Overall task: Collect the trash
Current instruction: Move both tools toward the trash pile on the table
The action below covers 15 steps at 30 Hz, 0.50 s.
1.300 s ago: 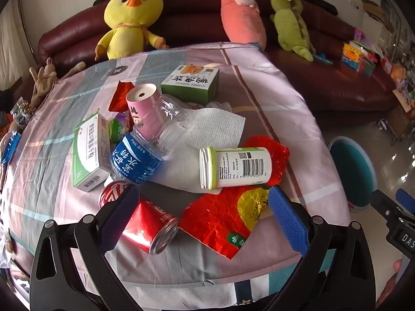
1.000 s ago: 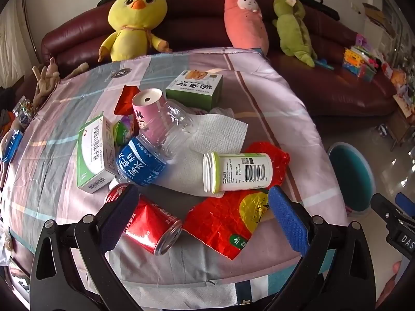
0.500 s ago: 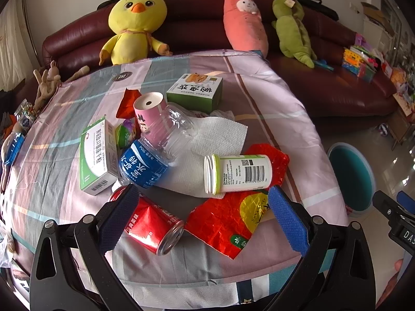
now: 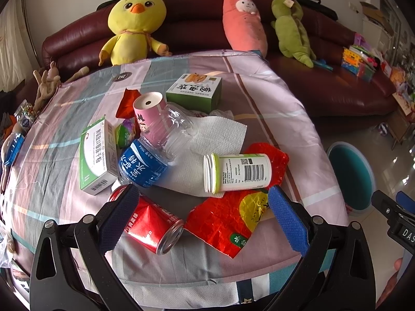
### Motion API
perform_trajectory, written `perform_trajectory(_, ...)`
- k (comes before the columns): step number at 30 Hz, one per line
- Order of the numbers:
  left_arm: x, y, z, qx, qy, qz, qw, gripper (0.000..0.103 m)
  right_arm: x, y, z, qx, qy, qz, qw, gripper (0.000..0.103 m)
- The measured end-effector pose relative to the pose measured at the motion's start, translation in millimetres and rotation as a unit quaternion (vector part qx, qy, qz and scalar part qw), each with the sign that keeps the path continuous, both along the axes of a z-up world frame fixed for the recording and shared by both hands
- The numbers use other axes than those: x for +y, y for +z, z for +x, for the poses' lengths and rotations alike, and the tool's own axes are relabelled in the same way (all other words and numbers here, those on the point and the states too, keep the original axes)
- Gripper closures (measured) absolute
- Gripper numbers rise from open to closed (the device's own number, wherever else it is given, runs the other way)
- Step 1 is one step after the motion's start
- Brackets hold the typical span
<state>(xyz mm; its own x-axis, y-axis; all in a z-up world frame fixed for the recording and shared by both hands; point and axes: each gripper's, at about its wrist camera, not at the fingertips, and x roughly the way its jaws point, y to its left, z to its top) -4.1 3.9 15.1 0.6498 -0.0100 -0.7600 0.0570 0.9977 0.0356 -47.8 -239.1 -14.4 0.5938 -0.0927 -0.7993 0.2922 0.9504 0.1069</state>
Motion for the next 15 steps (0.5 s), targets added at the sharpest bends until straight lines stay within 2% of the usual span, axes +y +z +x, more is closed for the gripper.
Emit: perform_trajectory(15,6,-14,-1,0.011,-0.002,-0.007,0.9999,0.004,6,-7,2,0.012,0.005,0.000,1.000,0.006)
